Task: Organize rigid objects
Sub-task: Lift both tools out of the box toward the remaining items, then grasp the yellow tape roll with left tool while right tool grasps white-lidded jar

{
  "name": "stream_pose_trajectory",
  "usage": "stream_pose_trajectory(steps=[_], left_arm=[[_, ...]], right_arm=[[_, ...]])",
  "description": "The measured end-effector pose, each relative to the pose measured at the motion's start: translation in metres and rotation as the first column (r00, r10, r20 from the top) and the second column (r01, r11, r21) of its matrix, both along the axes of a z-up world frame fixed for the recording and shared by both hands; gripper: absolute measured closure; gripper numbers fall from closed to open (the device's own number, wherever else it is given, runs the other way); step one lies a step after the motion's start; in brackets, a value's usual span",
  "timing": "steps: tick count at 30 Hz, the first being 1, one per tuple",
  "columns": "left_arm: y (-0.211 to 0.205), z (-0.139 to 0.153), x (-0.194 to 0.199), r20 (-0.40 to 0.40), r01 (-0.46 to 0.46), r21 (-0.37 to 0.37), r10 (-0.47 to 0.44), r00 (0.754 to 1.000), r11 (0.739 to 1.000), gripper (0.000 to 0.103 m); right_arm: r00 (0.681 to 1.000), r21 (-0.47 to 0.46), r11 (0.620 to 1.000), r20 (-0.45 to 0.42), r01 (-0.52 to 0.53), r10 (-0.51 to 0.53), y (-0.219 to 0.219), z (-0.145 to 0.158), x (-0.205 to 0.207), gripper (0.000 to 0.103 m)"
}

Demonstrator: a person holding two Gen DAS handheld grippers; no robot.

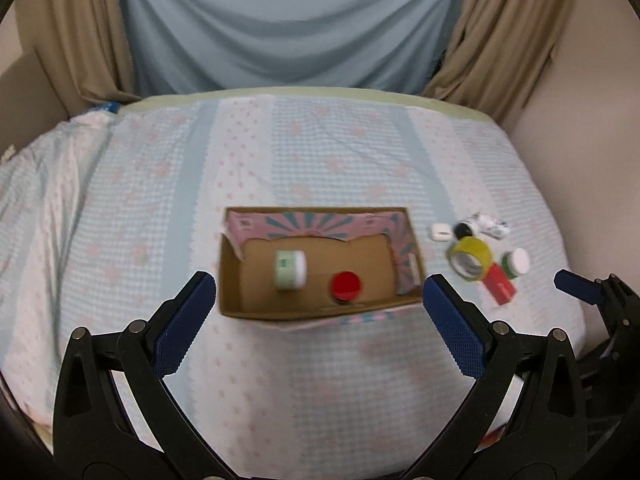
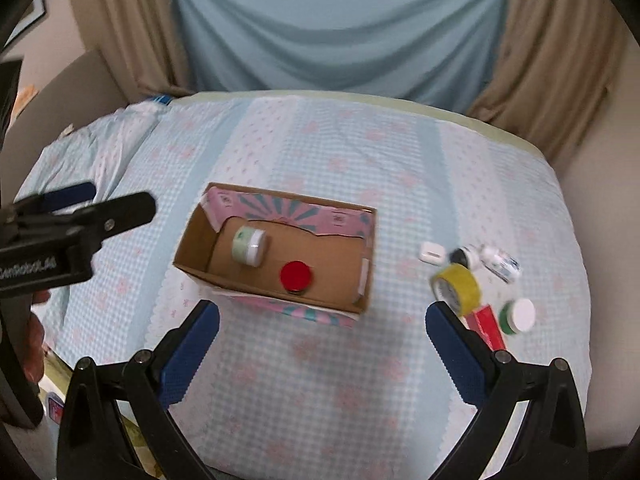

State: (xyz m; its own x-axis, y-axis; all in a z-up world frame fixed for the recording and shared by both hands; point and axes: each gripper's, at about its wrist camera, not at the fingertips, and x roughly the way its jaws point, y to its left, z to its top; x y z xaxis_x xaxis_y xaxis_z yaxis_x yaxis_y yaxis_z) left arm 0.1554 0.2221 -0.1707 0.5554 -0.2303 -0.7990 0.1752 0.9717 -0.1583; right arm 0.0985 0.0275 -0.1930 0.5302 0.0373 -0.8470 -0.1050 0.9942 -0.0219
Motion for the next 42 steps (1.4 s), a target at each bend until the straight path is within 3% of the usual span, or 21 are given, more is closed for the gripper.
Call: stream_pose_trajectory(steps=[5, 11, 22, 27, 33, 38, 42], left_arm=[[-0.035, 0.003, -0.016, -0.028, 0.039, -0.059, -0.041, 0.999, 0.998, 0.000], [-0.099, 0.007, -0.030, -0.024, 0.069, -0.034, -0.070, 0.997, 0.997, 0.000], [-0.228, 0.000, -0.043, -0.064, -0.044, -0.002, 0.043, 0.997, 0.999, 0.000], [-0.279, -0.020, -0.030, -0.117, -0.104, -0.024, 0.100, 0.988, 0.994, 0.000], [-0.328, -0.056, 0.001, -0.206, -0.142, -0.017, 0.135, 0.969, 0.990, 0.000], [-0.355, -0.099, 0.034, -0.286, -0.160, -0.007, 0.152, 0.946, 0.987, 0.000], [-0.366, -0.141, 0.060, -0.357, -0.212, -0.007, 0.196, 0.914, 0.977, 0.000]], right_arm=[[0.995, -0.011, 0.996, 0.037, 0.089, -0.088, -0.048, 0.013, -0.026, 0.000], [0.989, -0.022, 0.990, 0.057, 0.139, -0.138, -0.109, 0.012, -0.051, 0.000], [0.997, 0.001, 0.999, 0.064, 0.037, -0.037, -0.236, -0.001, -0.069, 0.000], [0.999, -0.028, 1.000, 0.051, -0.012, 0.014, -0.291, -0.014, -0.054, 0.000], [0.999, 0.008, 0.999, -0.002, 0.038, -0.038, -0.346, -0.033, -0.017, 0.000], [0.994, 0.007, 0.996, -0.057, 0.089, -0.088, -0.370, -0.066, 0.018, 0.000], [0.982, 0.017, 0.990, -0.129, 0.139, -0.136, -0.381, -0.106, 0.046, 0.000]])
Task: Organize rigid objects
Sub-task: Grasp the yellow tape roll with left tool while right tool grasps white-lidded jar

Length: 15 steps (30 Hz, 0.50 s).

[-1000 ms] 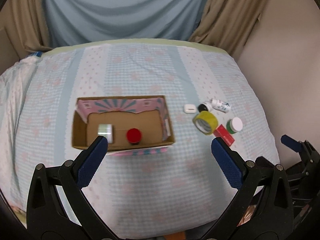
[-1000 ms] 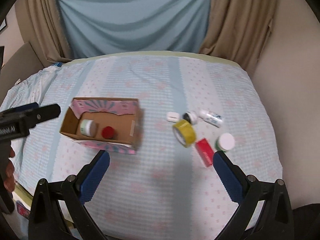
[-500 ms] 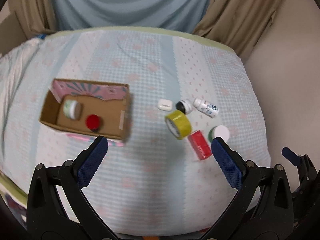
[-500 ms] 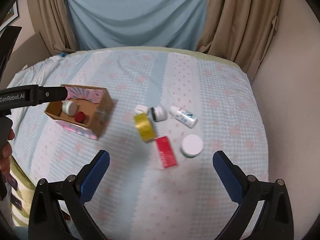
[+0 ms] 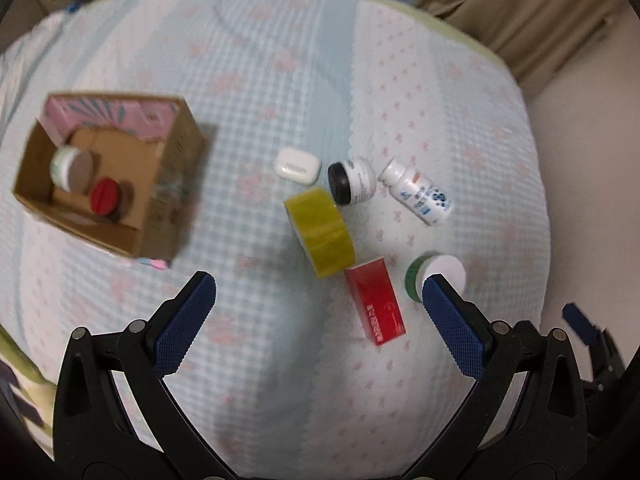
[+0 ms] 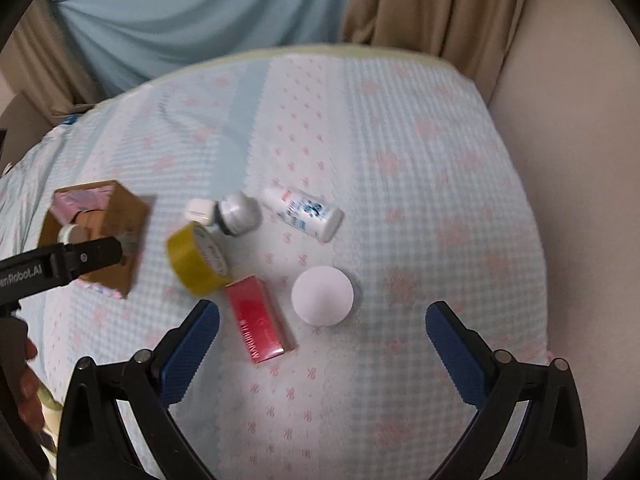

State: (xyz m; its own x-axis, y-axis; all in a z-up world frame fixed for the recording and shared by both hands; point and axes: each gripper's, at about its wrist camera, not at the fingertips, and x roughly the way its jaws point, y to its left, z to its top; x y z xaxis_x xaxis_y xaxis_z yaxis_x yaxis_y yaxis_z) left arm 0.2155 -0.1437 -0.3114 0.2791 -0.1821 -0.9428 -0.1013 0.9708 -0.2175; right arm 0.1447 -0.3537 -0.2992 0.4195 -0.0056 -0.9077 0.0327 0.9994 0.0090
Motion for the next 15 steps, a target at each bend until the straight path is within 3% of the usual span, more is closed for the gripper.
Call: stream_pose_trajectory(steps=[8, 15], left_arm=[[-0.010, -0.080, 0.037, -0.118, -0.058, 0.014, 0.059, 0.991, 0.998, 0.002], [-0.007, -0.116, 0.057, -0.166, -0.105, 0.005, 0.104, 0.981, 0.994, 0.003]], right_arm=[[0.980, 0.045, 0.993, -0.167, 0.113, -0.104, -0.012, -0.085, 0.039, 0.000], [0.947, 0.035, 0.980, -0.269, 0.194, -0.178, -0.017, -0.133, 0.062, 0.000]])
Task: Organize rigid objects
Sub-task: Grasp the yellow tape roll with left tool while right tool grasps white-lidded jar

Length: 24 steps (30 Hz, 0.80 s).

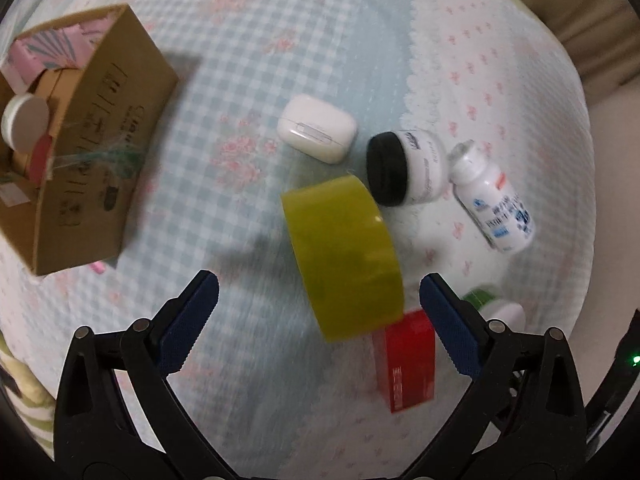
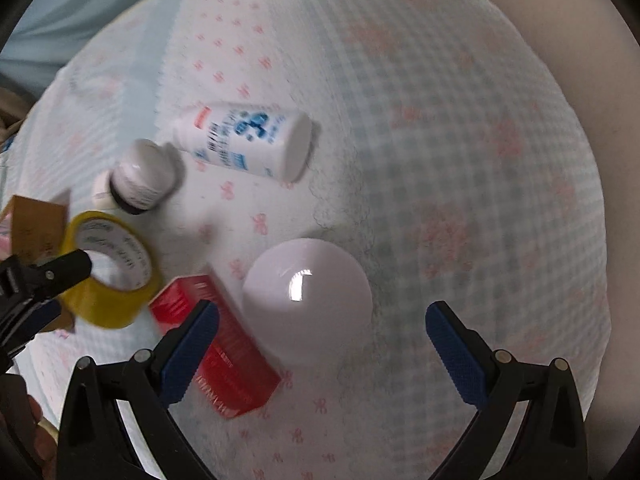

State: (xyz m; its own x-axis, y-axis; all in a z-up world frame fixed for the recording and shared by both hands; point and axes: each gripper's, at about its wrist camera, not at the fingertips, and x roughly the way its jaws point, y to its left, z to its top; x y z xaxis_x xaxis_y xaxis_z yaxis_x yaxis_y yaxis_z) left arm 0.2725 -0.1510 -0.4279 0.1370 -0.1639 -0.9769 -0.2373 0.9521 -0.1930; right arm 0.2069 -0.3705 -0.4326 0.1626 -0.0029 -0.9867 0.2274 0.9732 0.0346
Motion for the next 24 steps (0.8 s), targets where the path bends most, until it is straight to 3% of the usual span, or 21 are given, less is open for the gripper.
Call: stream_pose_trajectory(steps=[4, 7, 9, 10, 11, 13, 14, 15, 24], left_arm=[[0.000, -0.014, 0.011, -0.016, -0.014, -0.005, 0.014, 1.000, 1.000, 0.006], [-0.002, -0.023, 0.015, -0.035, -0.002, 0.000, 0.002, 0.999, 1.000, 0.026], [-0.003, -0.029, 0.016, -0.047, -0.001, -0.007, 0.001, 0.999, 1.000, 0.028], [-0.003, -0.032, 0.016, -0.045, -0.001, -0.016, 0.000, 0.999, 1.000, 0.036], [-0.003, -0.033, 0.016, -0.041, 0.002, -0.034, -0.003, 0.999, 0.999, 0.052], [-0.005, -0.036, 0.017, -0.047, 0.013, -0.044, -0.015, 0.999, 0.999, 0.063], [-0.006, -0.038, 0.016, -0.046, 0.020, -0.051, -0.023, 0.999, 0.998, 0.064], [-0.007, -0.038, 0.016, -0.044, 0.024, -0.057, -0.027, 0.999, 0.998, 0.064], [-0.007, -0.032, 0.010, -0.030, 0.035, -0.060, -0.037, 0.999, 0.998, 0.064]], right_arm=[[0.999, 0.004, 1.000, -0.042, 0.025, -0.025, -0.003, -0.017, 0.008, 0.000], [0.997, 0.009, 0.999, -0.066, 0.033, -0.032, -0.003, -0.027, 0.011, 0.000], [0.996, 0.007, 0.999, -0.077, 0.036, -0.035, -0.002, -0.033, 0.012, 0.000], [0.996, 0.009, 0.999, -0.083, 0.042, -0.041, -0.003, -0.036, 0.013, 0.000], [0.995, 0.011, 0.999, -0.087, 0.047, -0.046, -0.003, -0.038, 0.013, 0.001], [0.994, 0.019, 0.998, -0.098, 0.052, -0.050, -0.004, -0.043, 0.014, 0.012], [0.993, 0.031, 0.998, -0.106, 0.050, -0.046, -0.004, -0.046, 0.015, 0.030], [0.993, 0.043, 0.998, -0.115, 0.046, -0.041, -0.004, -0.048, 0.016, 0.033], [0.992, 0.041, 0.998, -0.118, 0.044, -0.039, -0.004, -0.050, 0.017, 0.034]])
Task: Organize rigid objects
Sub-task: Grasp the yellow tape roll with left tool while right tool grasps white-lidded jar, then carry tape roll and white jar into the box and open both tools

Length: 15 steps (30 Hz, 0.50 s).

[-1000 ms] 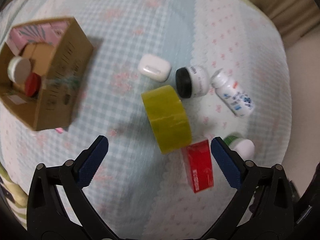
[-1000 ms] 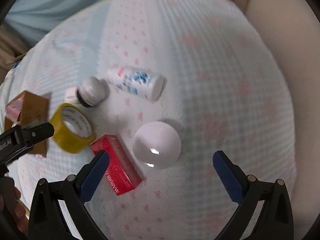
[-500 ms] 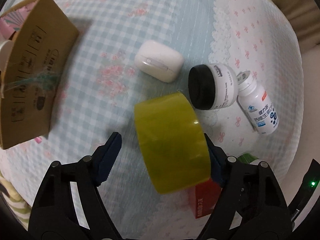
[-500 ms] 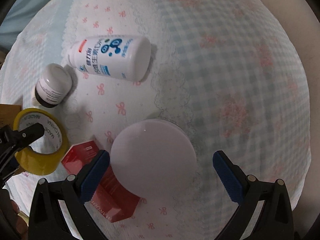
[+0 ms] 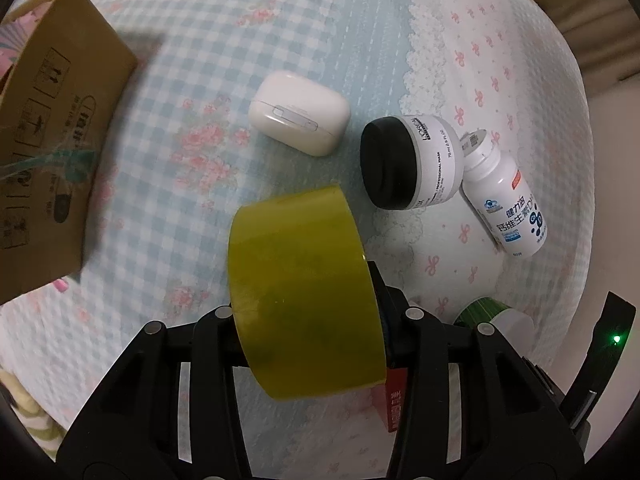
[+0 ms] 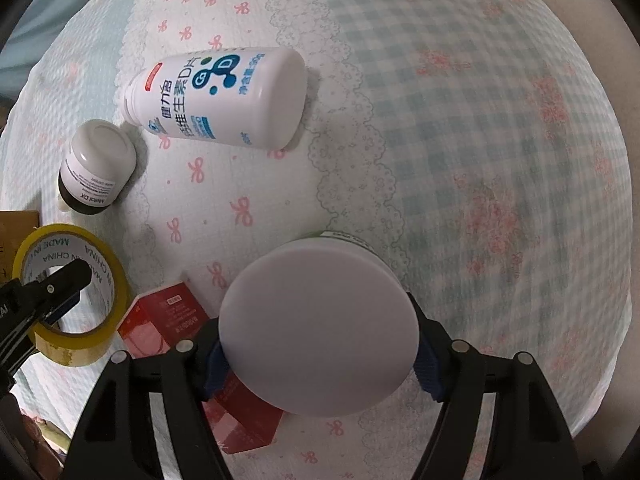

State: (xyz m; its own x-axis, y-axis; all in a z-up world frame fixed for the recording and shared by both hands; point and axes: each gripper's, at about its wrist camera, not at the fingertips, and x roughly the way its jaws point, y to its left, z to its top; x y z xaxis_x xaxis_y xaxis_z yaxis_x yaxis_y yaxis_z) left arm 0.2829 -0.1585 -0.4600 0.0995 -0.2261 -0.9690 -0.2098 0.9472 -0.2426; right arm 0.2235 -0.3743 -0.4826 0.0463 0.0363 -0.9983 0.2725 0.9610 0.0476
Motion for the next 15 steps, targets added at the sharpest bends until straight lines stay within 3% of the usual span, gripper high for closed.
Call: stream_pose_trajectory(steps=[9, 15], left_arm=[[0.013, 0.037, -0.006, 0.050, 0.021, -0.004, -0.021, 0.999, 1.000, 0.065], [0.023, 0.073, -0.020, 0.112, 0.046, -0.001, -0.045, 0.993, 0.999, 0.065]], right_arm=[[0.999, -0.030, 0.999, 0.037, -0.039, 0.040, 0.002, 0.034, -0.006, 0.035], [0.993, -0.056, 0.997, 0.101, -0.060, 0.065, 0.000, 0.076, -0.011, 0.035]])
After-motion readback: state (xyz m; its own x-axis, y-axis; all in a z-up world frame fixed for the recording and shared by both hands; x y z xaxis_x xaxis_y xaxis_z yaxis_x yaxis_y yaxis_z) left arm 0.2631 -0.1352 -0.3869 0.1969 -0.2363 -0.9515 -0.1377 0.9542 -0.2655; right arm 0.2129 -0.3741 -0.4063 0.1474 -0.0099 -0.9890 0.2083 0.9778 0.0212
